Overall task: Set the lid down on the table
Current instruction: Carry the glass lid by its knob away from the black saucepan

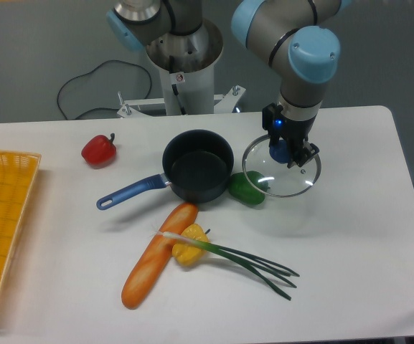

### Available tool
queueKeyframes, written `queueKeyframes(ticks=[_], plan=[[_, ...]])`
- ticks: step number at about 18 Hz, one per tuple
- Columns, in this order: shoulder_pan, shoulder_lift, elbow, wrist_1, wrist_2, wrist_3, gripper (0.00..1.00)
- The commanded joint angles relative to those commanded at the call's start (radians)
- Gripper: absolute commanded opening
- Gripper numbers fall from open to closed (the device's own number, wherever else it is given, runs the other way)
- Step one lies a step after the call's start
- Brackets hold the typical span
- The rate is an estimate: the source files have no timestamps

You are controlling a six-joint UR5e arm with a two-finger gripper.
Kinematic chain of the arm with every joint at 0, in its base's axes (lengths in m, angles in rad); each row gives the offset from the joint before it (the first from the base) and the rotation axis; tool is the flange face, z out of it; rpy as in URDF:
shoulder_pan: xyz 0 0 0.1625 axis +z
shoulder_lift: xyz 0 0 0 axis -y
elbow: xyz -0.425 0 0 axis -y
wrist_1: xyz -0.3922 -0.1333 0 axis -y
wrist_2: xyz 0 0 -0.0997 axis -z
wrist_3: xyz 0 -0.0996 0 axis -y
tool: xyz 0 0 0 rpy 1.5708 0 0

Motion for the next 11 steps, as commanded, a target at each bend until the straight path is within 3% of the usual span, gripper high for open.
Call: queueKeyframes(ticks=[11], plan=[[0.017,-0.008,0.006,0.006,0.000,0.000,0.54]])
